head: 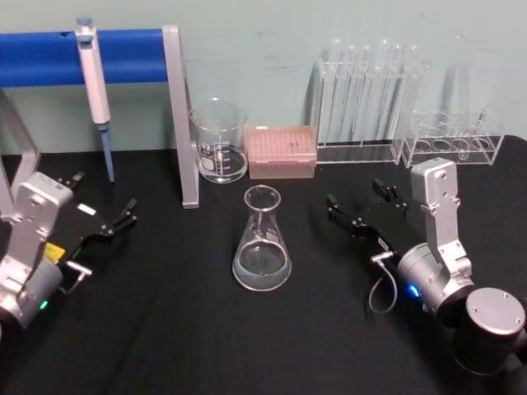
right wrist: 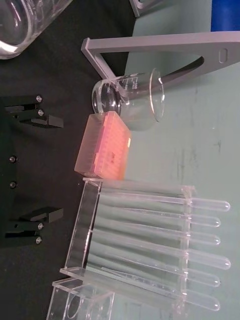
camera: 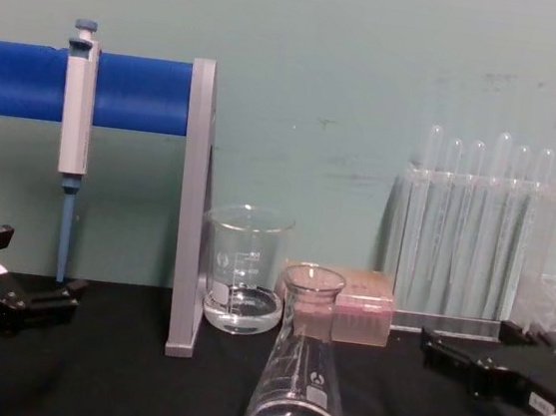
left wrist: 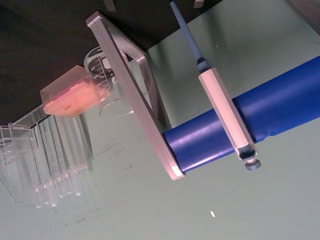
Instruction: Grasp the erlenmeyer flask with one hand, shake it three times, then place it back.
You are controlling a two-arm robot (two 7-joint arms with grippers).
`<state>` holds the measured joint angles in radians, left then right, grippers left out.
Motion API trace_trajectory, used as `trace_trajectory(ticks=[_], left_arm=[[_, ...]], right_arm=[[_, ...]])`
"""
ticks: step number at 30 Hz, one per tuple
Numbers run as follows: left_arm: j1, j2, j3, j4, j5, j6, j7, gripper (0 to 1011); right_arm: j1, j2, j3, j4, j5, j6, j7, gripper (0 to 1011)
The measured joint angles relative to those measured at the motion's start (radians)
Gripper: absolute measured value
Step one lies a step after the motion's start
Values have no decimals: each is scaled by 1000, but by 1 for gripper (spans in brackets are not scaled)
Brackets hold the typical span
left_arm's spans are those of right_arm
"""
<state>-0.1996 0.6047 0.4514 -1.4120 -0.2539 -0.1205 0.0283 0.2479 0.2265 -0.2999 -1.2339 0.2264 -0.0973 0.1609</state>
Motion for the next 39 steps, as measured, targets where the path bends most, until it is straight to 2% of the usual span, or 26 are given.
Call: trace_trajectory(ticks=[9, 39], left_arm=[[0, 0, 0, 0, 0, 0, 0, 1001], [0, 0, 0, 0, 0, 0, 0, 1001]], right_arm=[[-4, -8, 10, 3, -24, 12, 13, 1003], [-4, -7, 9, 2, -20, 11, 11, 1003]])
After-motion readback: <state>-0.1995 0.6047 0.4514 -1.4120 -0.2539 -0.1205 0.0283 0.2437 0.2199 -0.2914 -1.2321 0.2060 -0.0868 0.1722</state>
